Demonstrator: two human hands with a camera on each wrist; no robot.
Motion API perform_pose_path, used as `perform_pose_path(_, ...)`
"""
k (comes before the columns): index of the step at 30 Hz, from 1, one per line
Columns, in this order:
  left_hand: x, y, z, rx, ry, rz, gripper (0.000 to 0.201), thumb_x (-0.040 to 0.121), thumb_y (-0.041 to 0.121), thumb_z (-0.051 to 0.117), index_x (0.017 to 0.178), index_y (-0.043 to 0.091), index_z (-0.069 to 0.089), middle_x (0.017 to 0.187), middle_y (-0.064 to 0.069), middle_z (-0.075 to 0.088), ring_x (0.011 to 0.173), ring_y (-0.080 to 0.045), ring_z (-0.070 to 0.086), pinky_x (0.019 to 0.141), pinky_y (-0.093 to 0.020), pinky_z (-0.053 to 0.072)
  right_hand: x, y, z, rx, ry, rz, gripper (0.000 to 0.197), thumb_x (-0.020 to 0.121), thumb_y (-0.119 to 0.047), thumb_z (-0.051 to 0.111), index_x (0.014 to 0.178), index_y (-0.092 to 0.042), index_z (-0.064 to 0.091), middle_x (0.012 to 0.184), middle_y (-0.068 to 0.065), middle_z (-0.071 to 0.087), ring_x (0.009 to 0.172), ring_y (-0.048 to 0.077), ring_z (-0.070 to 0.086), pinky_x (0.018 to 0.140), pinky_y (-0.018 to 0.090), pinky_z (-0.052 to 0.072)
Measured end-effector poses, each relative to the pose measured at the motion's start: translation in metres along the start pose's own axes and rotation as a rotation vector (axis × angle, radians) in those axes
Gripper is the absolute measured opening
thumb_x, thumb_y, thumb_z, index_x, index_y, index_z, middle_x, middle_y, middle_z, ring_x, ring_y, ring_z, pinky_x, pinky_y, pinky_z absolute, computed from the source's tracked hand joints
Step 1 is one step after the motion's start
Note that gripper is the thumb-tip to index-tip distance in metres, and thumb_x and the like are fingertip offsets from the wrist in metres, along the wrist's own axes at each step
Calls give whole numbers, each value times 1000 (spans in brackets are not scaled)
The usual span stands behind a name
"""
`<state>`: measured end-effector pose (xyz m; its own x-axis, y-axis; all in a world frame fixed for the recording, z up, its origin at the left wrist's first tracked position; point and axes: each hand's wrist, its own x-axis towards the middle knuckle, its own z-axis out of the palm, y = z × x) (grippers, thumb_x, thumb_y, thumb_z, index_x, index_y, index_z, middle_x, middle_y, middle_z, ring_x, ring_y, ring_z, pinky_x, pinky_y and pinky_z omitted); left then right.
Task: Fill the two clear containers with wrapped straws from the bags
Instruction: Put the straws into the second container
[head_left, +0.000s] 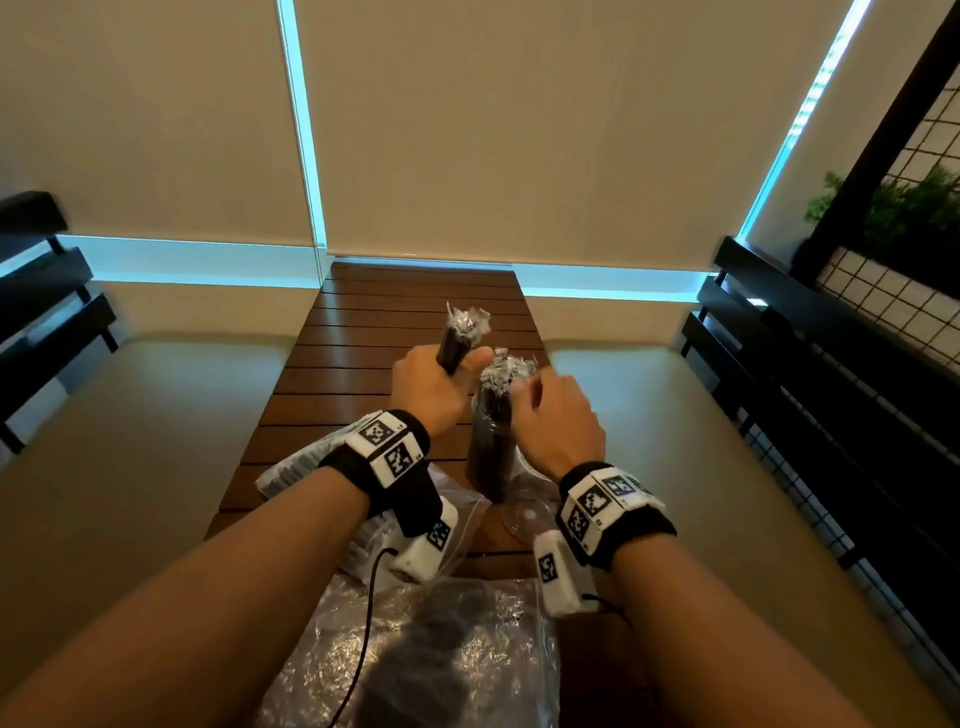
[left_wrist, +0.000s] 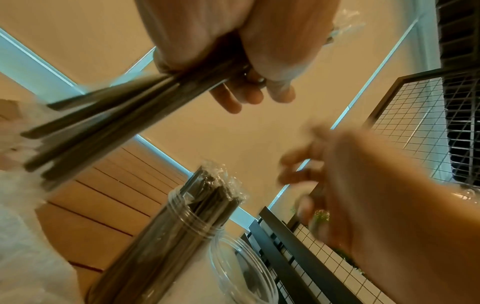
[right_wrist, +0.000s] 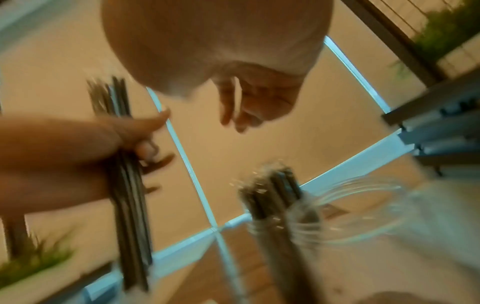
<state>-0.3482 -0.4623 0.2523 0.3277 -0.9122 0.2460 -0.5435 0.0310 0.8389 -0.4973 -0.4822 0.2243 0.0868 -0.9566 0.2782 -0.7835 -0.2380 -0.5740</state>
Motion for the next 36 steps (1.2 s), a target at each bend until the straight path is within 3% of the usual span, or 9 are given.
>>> perform_pose_path(4,2,0,-3,-53,6,-11,53,86,57,59,58,14,49,56,0,50,52,-16,47,53,-30,41,-15,31,24,-491,-458,67,34,84,-37,63,111,-18,58,114,4,62,102,27,63,81,37,52)
perform_pose_path(9,0,-5,1,-211,1,-14,50,86,55,61,59,14,51,63,-4,58,61,-21,55,66,-35,49,-29,31,26,-617,-433,-44,25,94,-10,49,117,-8,60,113,10,66,103,31,65,83,39,52)
perform_pose_path(16,-10,10,13,-510,-42,61,42,86,44,67,65,12,50,81,-20,68,80,-14,71,81,-39,52,-41,16,20,-491,-591,-111,13,92,-19,57,102,-17,65,111,8,64,98,31,63,84,41,54)
perform_pose_path(19,-15,13,18,-546,-93,62,39,86,38,68,65,12,49,69,-10,64,79,-13,72,75,-33,51,-41,16,19,-291,-461,-20,27,81,-50,64,73,-28,52,86,-3,60,78,20,60,75,36,55)
perform_pose_path(22,-17,13,22,-618,-106,4,38,83,39,71,67,13,50,64,0,63,80,-17,72,76,-38,54,-35,13,13,-71,-166,-71,46,68,-67,66,93,-33,47,93,-10,56,79,13,59,69,37,53)
perform_pose_path(25,-20,23,27,-703,-141,-9,35,82,38,73,66,14,53,66,-2,67,79,-22,72,79,-44,58,-29,4,9,221,-159,-170,64,70,-50,76,122,-35,41,110,-13,55,91,8,62,71,26,54)
perform_pose_path(31,-22,36,33,-787,-226,-43,34,84,33,73,59,18,55,84,-12,72,99,-21,71,93,-52,52,-14,12,4,427,-121,-120,46,86,-17,71,124,-26,46,82,-15,62,70,-5,61,63,13,49)
perform_pose_path(34,-23,38,31,-637,-287,46,25,87,31,70,66,21,61,87,-18,69,94,-26,69,92,-47,52,-8,19,3,281,-104,-229,9,90,-12,65,96,-17,61,75,-11,60,67,4,59,64,22,47)
perform_pose_path(36,-21,42,28,-471,-297,133,25,84,37,72,95,16,64,94,-7,68,90,-21,68,89,-41,54,-4,27,5,185,-104,-205,12,93,-13,59,82,-19,55,69,-10,56,62,5,55,59,22,42)
